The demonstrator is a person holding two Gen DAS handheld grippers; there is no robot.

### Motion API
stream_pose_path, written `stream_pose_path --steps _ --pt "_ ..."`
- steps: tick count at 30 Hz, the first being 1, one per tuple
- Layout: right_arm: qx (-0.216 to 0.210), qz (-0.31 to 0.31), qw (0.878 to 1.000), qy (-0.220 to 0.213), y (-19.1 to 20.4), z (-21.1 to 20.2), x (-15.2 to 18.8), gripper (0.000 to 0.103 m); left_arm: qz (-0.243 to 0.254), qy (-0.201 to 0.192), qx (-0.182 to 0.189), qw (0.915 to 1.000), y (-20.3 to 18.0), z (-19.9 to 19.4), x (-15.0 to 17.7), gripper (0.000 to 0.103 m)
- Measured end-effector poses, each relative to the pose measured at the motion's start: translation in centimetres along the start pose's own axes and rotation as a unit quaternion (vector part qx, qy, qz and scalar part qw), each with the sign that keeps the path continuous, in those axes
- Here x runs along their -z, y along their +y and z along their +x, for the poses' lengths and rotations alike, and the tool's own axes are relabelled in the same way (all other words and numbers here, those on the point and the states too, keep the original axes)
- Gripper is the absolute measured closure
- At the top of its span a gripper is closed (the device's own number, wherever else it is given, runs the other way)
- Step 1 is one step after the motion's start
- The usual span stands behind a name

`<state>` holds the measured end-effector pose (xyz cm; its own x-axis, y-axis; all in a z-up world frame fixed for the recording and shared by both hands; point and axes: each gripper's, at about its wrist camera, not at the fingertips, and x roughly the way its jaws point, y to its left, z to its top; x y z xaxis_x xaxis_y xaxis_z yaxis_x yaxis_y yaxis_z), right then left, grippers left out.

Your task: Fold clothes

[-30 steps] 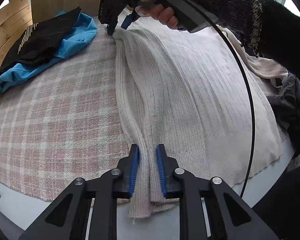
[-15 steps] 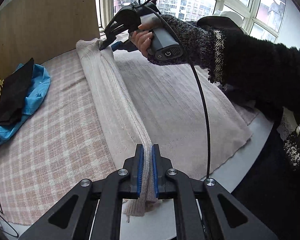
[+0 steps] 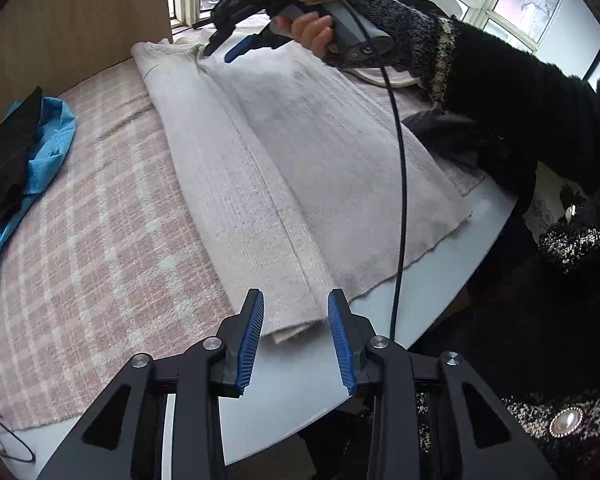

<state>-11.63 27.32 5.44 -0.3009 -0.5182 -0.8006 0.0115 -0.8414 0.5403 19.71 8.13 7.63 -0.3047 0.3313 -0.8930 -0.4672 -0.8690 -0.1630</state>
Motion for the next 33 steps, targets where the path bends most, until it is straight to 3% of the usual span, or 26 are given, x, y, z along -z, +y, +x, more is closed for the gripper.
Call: stream_pose_path --steps 5,7,10,13,20,25,29,33 --pt "-0.016 -0.040 0.999 -0.002 2.3 -1.7 2.1 0.074 -0.061 -0.026 -0.010 0.9978 3.5 1.4 -1.0 0.071" --pt "-0.002 -0.044 0.999 -0.001 2.5 -1.8 2.8 0.074 -0.058 -0.029 -0.009 0.9979 3.5 3.1 -1.7 0.071" --pt "0.014 -0.038 0.999 -0.002 2.2 -2.0 3.8 0.074 -0.044 0.001 0.007 0.9990 3.4 5.9 -2.2 0.070" --pt "0.026 -0.038 0.999 -0.008 1.2 -4.0 5.4 0.074 -0.042 -0.003 0.015 0.9990 3.6 4.8 -2.3 0.071" --pt "0.083 0.023 0.989 -0.119 -3.3 -16.7 9.9 0.074 -0.038 -0.057 0.014 0.9975 5.4 -1.0 -3.7 0.071" --pt "0.175 0.008 0.969 -0.173 -3.7 -25.7 12.0 0.070 -0.005 -0.082 0.026 0.9962 5.8 -2.2 -7.2 0.071" --pt "0.230 -0.026 0.956 -0.181 -4.1 -30.4 11.7 0.067 0.009 -0.098 0.032 0.9946 4.6 -2.6 -9.9 0.069" --pt "0.251 -0.085 0.955 -0.133 -5.8 -30.7 9.3 0.060 0.001 -0.109 0.045 0.9930 1.9 -2.0 -12.4 0.068"
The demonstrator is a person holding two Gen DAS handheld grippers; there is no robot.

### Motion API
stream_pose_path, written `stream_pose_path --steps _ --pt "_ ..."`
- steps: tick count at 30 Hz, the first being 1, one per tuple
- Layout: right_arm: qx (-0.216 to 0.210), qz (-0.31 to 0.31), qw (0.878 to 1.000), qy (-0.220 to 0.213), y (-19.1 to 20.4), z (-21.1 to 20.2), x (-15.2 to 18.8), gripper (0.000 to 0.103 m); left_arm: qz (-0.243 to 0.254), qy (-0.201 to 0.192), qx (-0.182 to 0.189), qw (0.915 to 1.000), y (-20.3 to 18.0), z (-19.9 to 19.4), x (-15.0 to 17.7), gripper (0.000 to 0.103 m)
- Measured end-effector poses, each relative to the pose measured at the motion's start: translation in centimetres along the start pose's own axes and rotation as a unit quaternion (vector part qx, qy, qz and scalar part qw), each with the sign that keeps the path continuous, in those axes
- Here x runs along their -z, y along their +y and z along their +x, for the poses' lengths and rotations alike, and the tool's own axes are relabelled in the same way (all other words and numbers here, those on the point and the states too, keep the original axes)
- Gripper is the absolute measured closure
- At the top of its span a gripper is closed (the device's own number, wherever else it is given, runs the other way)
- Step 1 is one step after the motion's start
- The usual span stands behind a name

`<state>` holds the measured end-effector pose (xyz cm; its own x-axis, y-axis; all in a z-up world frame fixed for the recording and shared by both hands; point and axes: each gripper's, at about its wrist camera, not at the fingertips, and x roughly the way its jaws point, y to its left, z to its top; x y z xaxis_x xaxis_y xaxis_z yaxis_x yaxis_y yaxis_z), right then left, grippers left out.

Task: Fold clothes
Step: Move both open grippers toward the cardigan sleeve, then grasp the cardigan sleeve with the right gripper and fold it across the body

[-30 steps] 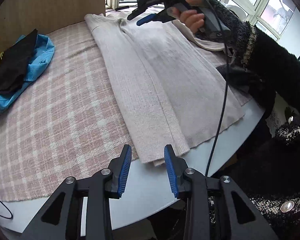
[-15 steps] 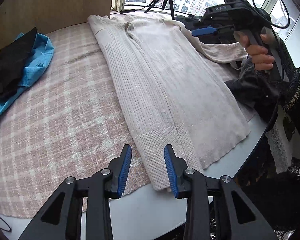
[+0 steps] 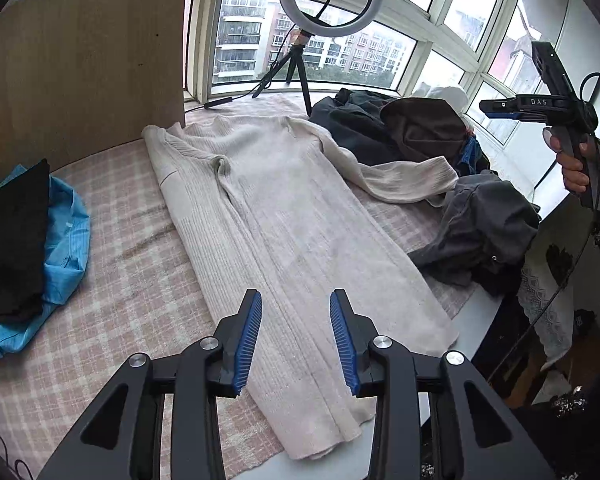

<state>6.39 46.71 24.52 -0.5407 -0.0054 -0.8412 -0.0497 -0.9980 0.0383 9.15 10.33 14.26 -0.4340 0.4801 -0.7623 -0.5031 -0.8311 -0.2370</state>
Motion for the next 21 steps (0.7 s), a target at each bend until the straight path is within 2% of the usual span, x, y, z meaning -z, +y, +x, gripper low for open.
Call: stream_pose_path --steps 2,4,7,10,13,16,18,21 --pt "-0.017 -0.032 0.999 0.031 -0.3 2.3 -0.8 0.060 -0.002 -0.005 -0.007 1.0000 -1.8 1.4 -0.9 0.065" --pt "-0.043 -0.079 0.994 0.061 0.4 5.0 -1.2 0.060 -0.024 -0.008 -0.015 0.9996 -3.3 3.0 -1.8 0.065" --pt "-0.069 -0.156 0.979 0.108 2.4 9.8 -1.2 0.060 -0.081 -0.014 -0.020 0.9964 -4.6 4.9 -2.4 0.065" --pt "-0.099 -0.196 0.963 0.159 4.8 15.3 -1.0 0.059 -0.133 -0.022 -0.039 0.9901 -5.4 5.6 -2.2 0.065" --pt "-0.087 -0.236 0.946 0.206 7.1 20.5 -0.3 0.060 -0.180 -0.035 -0.054 0.9815 -5.7 4.7 -1.2 0.065" --pt "-0.052 -0.259 0.937 0.229 8.1 24.4 0.4 0.059 -0.203 -0.038 -0.087 0.9745 -5.8 3.8 0.1 0.065" --pt "-0.046 -0.261 0.935 0.238 8.3 26.0 0.6 0.059 -0.221 -0.034 -0.102 0.9692 -5.6 3.6 1.0 0.065" --pt "-0.052 -0.263 0.938 0.218 8.5 26.2 0.3 0.057 -0.242 -0.027 -0.111 0.9635 -5.4 3.4 2.0 0.065"
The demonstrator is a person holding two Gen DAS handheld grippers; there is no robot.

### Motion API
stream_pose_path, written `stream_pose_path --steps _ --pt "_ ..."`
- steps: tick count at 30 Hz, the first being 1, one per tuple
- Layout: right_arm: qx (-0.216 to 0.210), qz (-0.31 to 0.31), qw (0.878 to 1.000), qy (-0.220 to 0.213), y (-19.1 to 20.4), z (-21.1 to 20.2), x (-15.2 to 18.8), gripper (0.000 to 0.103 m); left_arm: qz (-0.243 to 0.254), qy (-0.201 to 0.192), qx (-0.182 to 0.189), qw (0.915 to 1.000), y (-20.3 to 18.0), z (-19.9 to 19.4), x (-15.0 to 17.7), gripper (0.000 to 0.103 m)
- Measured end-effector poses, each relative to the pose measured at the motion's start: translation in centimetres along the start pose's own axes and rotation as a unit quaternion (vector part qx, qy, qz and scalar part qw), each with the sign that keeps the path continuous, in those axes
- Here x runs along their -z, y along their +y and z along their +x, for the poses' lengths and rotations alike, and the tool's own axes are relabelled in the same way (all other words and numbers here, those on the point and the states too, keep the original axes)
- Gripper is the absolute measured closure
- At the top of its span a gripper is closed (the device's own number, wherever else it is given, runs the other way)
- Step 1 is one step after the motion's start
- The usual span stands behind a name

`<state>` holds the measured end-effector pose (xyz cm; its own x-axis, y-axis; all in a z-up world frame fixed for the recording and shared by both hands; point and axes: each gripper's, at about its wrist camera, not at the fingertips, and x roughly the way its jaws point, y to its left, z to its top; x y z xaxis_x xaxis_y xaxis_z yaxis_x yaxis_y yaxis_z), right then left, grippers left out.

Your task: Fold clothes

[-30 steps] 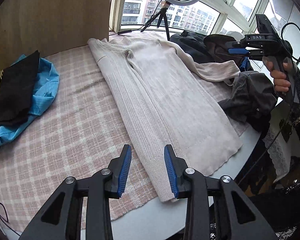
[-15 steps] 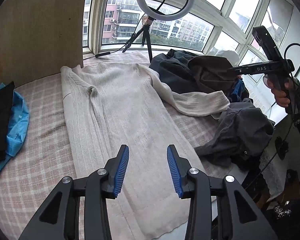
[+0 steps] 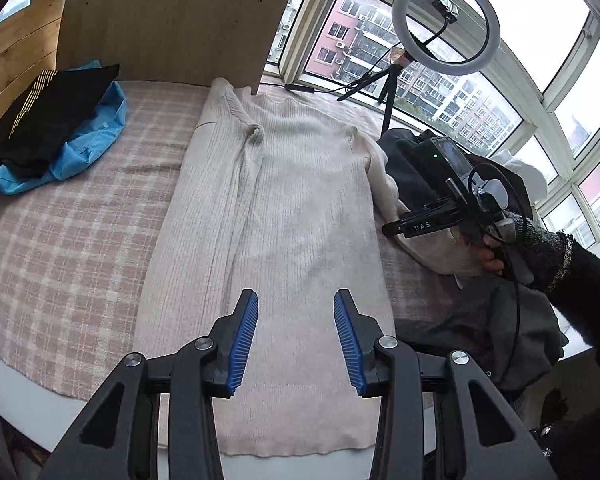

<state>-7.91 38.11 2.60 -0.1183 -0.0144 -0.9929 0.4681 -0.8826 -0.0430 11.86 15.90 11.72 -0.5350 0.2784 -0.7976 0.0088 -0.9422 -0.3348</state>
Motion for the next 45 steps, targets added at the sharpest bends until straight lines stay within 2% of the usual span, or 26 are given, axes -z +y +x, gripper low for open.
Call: stream_pose_path --steps 1,3,5,7,10,14,16,18,20,21,22,24,25,27,33,39,42,43,44,45 --pt "0.004 -0.001 1.000 -0.004 -0.1 -0.1 0.1 0.060 -0.001 0.001 -0.004 1.0000 0.1 0.0 0.2 0.065" --pt "0.005 -0.002 1.000 -0.011 -0.6 -0.5 0.2 0.097 0.000 0.002 -0.008 1.0000 0.1 -0.1 0.5 0.065" --pt "-0.050 0.029 0.998 -0.011 -2.3 -1.9 0.6 0.096 0.003 0.004 -0.001 1.0000 -0.1 0.0 0.8 0.065" --pt "-0.100 0.075 0.992 -0.032 -4.8 -4.8 1.4 0.097 0.015 0.008 0.014 0.9997 -1.0 0.3 1.0 0.065" --pt "-0.188 0.160 0.967 -0.063 -9.6 -9.3 2.7 0.097 0.037 0.017 0.043 0.9983 -2.6 1.1 1.2 0.065" --pt "-0.231 0.217 0.944 -0.095 -12.6 -13.2 2.6 0.096 0.083 0.034 0.073 0.9933 -5.9 3.1 1.0 0.065" --pt "-0.248 0.223 0.938 -0.096 -12.0 -13.6 1.9 0.096 0.099 0.031 0.083 0.9911 -7.1 3.4 0.8 0.065" --pt "-0.261 0.211 0.938 -0.091 -10.4 -13.7 0.9 0.096 0.104 0.027 0.092 0.9900 -7.6 3.3 0.7 0.065" --pt "-0.281 0.193 0.937 -0.072 -7.7 -13.1 -0.7 0.096 0.103 0.023 0.092 0.9902 -7.4 3.0 0.7 0.065" --pt "-0.299 0.187 0.934 -0.059 -5.9 -12.5 -1.7 0.093 0.099 0.020 0.090 0.9908 -7.1 3.0 0.7 0.065" --pt "-0.308 0.164 0.936 -0.046 -3.8 -12.1 -2.7 0.091 0.088 0.022 0.087 0.9920 -6.6 3.2 0.7 0.063" --pt "-0.290 0.090 0.953 -0.016 1.3 -11.9 -4.9 0.086 0.064 0.031 0.082 0.9941 -5.5 4.1 0.6 0.063" --pt "-0.274 0.064 0.959 -0.014 2.8 -12.1 -5.3 0.086 0.053 0.036 0.079 0.9948 -5.2 4.6 0.6 0.063" --pt "-0.260 0.047 0.964 -0.024 3.5 -12.6 -5.4 0.086 0.045 0.042 0.080 0.9949 -5.1 5.7 0.6 0.063" --pt "-0.247 0.106 0.962 -0.055 -2.0 -13.2 -3.2 0.084 0.038 0.087 0.103 0.9902 -7.3 11.5 1.2 0.063" --pt "-0.232 0.165 0.956 -0.073 -7.4 -13.1 1.5 0.084 -0.042 0.102 0.137 0.9844 -7.9 16.8 -1.0 0.063" --pt "-0.224 0.177 0.955 -0.083 -9.1 -13.4 3.7 0.084 -0.076 0.085 0.141 0.9835 -7.7 18.1 -2.0 0.064" --pt "-0.221 0.179 0.955 -0.086 -9.5 -13.5 4.3 0.084 -0.088 0.077 0.144 0.9826 -7.5 18.3 -2.4 0.069" --pt "-0.219 0.177 0.955 -0.089 -9.7 -13.6 4.5 0.084 -0.099 0.070 0.148 0.9816 -7.4 18.5 -2.7 0.090" --pt "-0.217 0.175 0.956 -0.091 -9.8 -13.7 4.6 0.084 -0.107 0.064 0.152 0.9804 -7.2 18.5 -2.9 0.100"
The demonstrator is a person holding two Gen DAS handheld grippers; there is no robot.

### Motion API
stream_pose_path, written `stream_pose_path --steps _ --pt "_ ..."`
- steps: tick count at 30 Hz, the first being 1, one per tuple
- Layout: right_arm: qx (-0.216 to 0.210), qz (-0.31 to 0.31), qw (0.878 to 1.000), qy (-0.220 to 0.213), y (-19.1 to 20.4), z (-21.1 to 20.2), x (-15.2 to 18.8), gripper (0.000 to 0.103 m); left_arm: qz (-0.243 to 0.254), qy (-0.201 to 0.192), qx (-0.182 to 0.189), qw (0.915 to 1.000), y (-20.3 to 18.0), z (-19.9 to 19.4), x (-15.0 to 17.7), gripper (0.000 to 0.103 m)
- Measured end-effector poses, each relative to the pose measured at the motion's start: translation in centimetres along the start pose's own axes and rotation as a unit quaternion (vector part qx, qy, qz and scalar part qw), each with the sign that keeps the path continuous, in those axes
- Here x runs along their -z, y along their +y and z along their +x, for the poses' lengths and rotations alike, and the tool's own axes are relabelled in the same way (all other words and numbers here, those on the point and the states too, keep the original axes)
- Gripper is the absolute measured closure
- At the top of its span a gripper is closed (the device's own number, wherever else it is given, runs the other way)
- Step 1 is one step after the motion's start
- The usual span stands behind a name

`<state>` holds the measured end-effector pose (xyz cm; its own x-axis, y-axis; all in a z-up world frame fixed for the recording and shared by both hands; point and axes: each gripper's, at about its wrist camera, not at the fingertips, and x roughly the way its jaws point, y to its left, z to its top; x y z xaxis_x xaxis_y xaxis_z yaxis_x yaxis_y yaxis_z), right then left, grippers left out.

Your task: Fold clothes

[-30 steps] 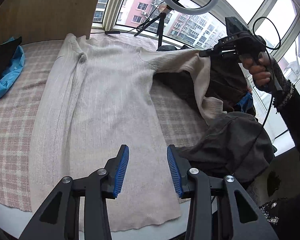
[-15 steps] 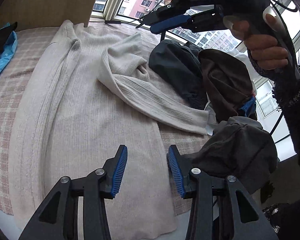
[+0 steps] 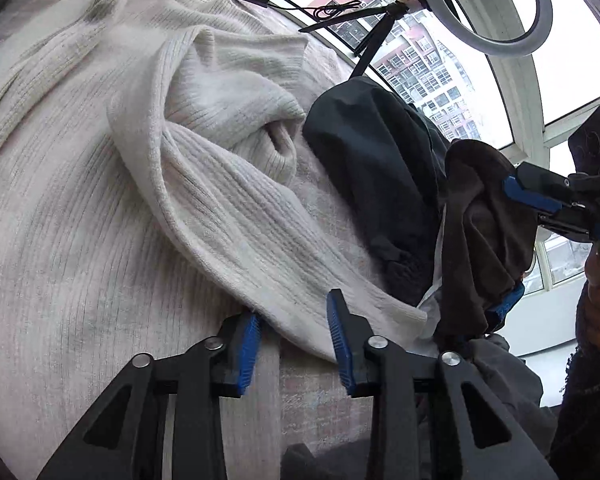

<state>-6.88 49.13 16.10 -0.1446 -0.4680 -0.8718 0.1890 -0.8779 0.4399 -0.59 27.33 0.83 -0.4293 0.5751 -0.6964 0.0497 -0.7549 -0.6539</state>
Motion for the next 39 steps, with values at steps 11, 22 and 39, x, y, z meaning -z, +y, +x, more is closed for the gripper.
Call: stream_pose_path --steps 11,22,39 --pt "0.058 -0.123 0.991 0.019 3.3 6.6 -2.8 0.079 0.045 -0.068 -0.107 0.9909 2.0 -12.8 -0.6 0.091" --pt "0.132 -0.213 0.967 0.045 6.9 16.8 -4.0 0.073 0.102 0.000 -0.157 0.9823 -0.1 -8.4 5.2 0.053" --pt "0.099 -0.150 0.983 0.029 2.7 15.6 -4.3 0.095 0.149 -0.016 -0.225 0.9629 1.1 -16.6 8.7 0.096"
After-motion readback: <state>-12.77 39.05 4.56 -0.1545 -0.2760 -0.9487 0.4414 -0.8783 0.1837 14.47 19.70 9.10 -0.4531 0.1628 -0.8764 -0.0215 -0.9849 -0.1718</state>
